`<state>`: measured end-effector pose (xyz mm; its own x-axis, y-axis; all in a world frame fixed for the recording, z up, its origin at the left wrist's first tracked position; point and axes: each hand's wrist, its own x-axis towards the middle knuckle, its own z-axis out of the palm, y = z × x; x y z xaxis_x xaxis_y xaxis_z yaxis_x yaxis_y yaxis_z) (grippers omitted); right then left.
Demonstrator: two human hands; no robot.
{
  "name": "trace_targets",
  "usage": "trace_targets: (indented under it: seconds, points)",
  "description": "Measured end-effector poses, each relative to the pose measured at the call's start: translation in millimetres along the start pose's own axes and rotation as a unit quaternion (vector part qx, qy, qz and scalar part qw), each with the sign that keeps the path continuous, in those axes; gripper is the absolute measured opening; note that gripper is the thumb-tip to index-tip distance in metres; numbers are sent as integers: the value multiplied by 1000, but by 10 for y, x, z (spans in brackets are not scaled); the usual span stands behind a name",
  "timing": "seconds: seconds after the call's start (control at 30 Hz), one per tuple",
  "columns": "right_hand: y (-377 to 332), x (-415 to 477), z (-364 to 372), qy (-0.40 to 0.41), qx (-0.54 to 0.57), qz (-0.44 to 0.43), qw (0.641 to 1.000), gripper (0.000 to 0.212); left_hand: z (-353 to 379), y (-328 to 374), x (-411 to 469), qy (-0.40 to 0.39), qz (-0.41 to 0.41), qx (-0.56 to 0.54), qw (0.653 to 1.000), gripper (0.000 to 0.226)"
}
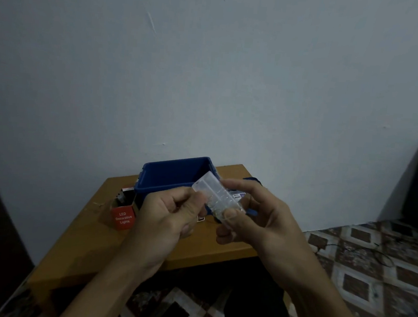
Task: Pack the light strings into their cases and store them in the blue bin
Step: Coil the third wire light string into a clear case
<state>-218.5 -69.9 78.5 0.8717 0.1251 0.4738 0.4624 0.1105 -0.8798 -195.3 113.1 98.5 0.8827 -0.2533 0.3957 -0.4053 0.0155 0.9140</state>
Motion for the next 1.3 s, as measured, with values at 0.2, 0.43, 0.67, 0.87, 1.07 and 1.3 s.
trace_targets:
  seconds: [0.2,0.43,0.67,0.87,1.07,1.3]
  points:
    - [21,-2,-33,3,-6,0,1000,31,21,72,-12,12,22,129,991,36]
    - [30,1,-11,21,-33,-7,999,31,15,142,6,7,-1,154,988,33]
    - [15,-5,-36,48,-44,-8,998,28,-83,267,2,-32,-63,166,984,18]
    - [8,-5,-91,78,-62,-5,995,27,-119,371,-74,-14,-46,273,961,18]
    - [41,8,-103,73,-110,18,991,29,-177,523,-153,-28,-15,395,918,15]
    - [30,-12,-61,20,-150,60,987,20,-227,648,22,-106,170,493,847,16]
